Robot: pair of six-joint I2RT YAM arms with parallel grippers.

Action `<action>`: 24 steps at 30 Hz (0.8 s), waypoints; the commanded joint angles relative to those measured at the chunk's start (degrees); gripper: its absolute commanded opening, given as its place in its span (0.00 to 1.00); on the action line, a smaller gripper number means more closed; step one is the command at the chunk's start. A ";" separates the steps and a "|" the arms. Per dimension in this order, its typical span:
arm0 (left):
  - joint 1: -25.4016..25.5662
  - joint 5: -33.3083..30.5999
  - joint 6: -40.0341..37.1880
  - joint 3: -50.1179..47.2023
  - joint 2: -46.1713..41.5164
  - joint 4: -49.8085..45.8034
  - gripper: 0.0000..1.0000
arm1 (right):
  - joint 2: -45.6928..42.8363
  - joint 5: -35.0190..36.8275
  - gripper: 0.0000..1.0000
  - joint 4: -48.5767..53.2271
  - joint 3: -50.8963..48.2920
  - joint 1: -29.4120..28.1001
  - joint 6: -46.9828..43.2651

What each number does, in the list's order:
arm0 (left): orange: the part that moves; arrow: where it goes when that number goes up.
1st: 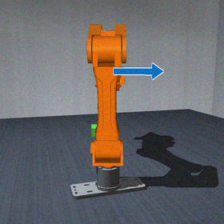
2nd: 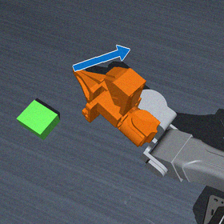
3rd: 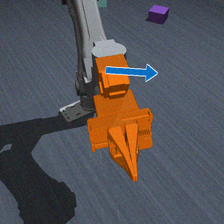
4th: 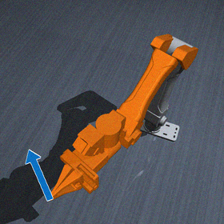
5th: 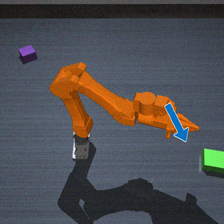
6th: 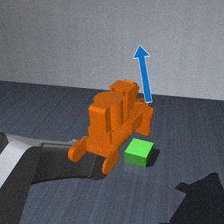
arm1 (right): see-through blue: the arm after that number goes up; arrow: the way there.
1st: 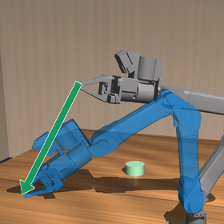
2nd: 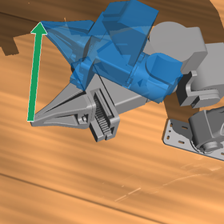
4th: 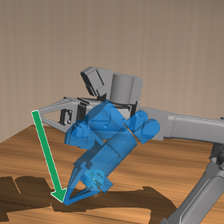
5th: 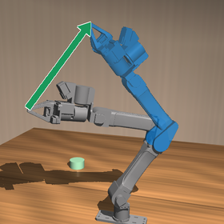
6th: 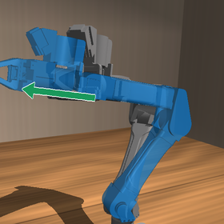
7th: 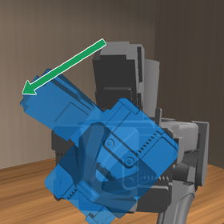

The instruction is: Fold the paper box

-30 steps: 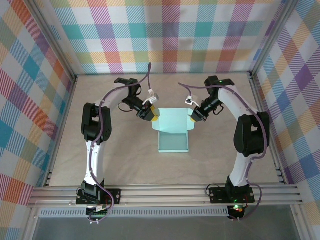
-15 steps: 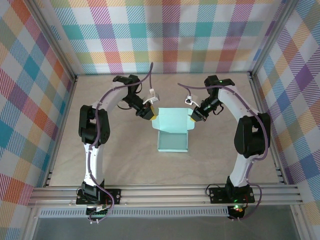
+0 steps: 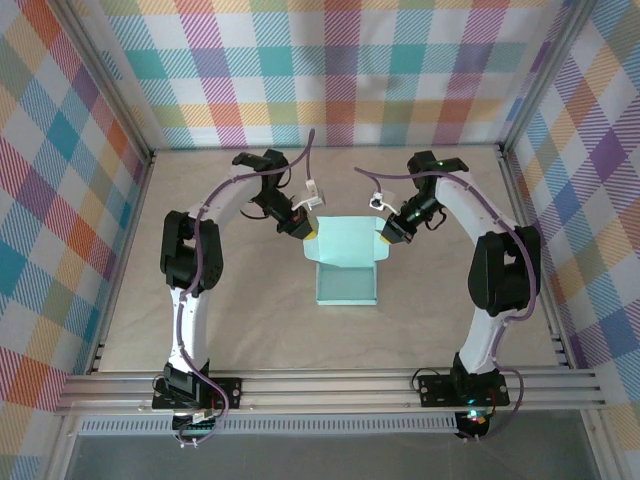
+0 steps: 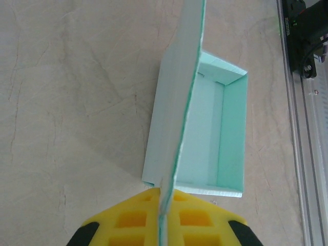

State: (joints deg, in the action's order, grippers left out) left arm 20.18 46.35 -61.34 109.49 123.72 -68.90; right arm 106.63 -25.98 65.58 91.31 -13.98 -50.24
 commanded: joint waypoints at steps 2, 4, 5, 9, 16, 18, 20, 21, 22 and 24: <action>0.12 0.17 -1.12 -0.29 -1.66 -2.10 0.19 | -2.04 -1.03 0.00 0.38 -0.49 -0.35 -0.12; 0.12 -0.52 -1.48 -0.33 -1.61 -2.79 0.20 | -2.10 -1.01 0.00 0.41 -0.52 -0.33 -0.14; 0.12 -0.99 -1.50 -0.41 -1.62 -2.96 0.20 | -2.10 -0.92 0.00 0.26 -0.49 -0.35 -0.15; -0.40 -1.10 -1.68 -1.01 -1.55 -3.86 0.18 | -2.13 -0.90 0.00 0.07 -0.67 -0.35 -0.28; -0.59 -0.23 -1.76 -1.47 -2.21 -3.25 0.01 | -1.84 -0.92 0.00 0.07 -0.57 -0.36 -0.06; -0.67 -0.26 -1.76 -1.51 -2.33 -3.25 0.00 | -1.80 -0.79 0.00 0.00 -0.60 -0.35 0.09; -0.67 -0.12 -1.48 -1.47 -2.45 -3.04 0.00 | -2.08 -0.74 0.00 -0.69 -0.69 -0.35 0.64; -0.67 0.01 -1.08 -1.55 -2.65 -2.64 0.00 | -2.33 -0.74 0.00 -1.44 -0.83 -0.36 1.22; -0.67 -0.07 -0.10 -1.85 -3.08 -1.80 0.00 | -2.97 -0.33 0.00 -2.99 -1.46 -0.42 2.25; -0.54 -0.80 3.23 -3.35 -4.29 1.81 0.00 | -4.77 1.53 0.00 -7.59 -3.66 -0.52 5.71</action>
State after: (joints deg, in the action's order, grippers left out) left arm 20.01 45.34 -61.08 107.72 123.22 -69.12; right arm 105.67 -25.10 62.61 89.43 -14.02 -48.29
